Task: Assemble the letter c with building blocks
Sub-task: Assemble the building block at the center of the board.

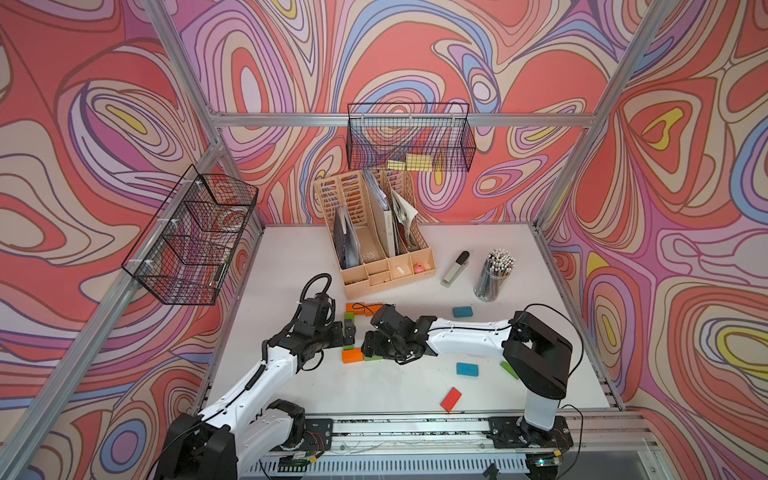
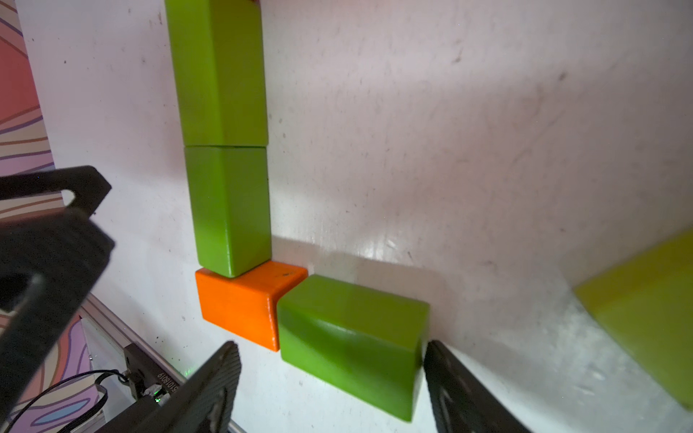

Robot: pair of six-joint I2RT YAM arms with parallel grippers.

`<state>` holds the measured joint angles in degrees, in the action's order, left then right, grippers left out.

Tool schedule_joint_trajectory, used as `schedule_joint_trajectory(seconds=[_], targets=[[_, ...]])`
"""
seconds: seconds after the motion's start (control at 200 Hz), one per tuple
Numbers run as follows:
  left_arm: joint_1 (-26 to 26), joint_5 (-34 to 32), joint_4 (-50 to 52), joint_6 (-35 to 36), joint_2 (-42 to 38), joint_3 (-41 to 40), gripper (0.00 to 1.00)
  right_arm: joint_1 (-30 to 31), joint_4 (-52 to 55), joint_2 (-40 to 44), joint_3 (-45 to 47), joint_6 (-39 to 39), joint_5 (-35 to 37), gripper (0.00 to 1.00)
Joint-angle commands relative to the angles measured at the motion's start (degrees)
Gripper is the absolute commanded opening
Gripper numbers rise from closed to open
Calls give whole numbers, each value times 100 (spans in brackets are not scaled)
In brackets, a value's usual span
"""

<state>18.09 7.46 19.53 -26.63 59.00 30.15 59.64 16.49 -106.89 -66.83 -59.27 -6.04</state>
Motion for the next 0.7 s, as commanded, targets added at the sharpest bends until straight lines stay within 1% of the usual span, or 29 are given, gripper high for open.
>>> schedule_joint_trajectory(seconds=[0.0,0.496,0.696], targets=[[21,-21,87,-26,-34,73,99,-31,-102,213,56,-17,-17,81],[21,-17,94,-20,-33,70,99,-55,-113,282,117,-44,49,81],[21,-35,99,-20,-54,70,99,-150,361,488,130,6,580,81]])
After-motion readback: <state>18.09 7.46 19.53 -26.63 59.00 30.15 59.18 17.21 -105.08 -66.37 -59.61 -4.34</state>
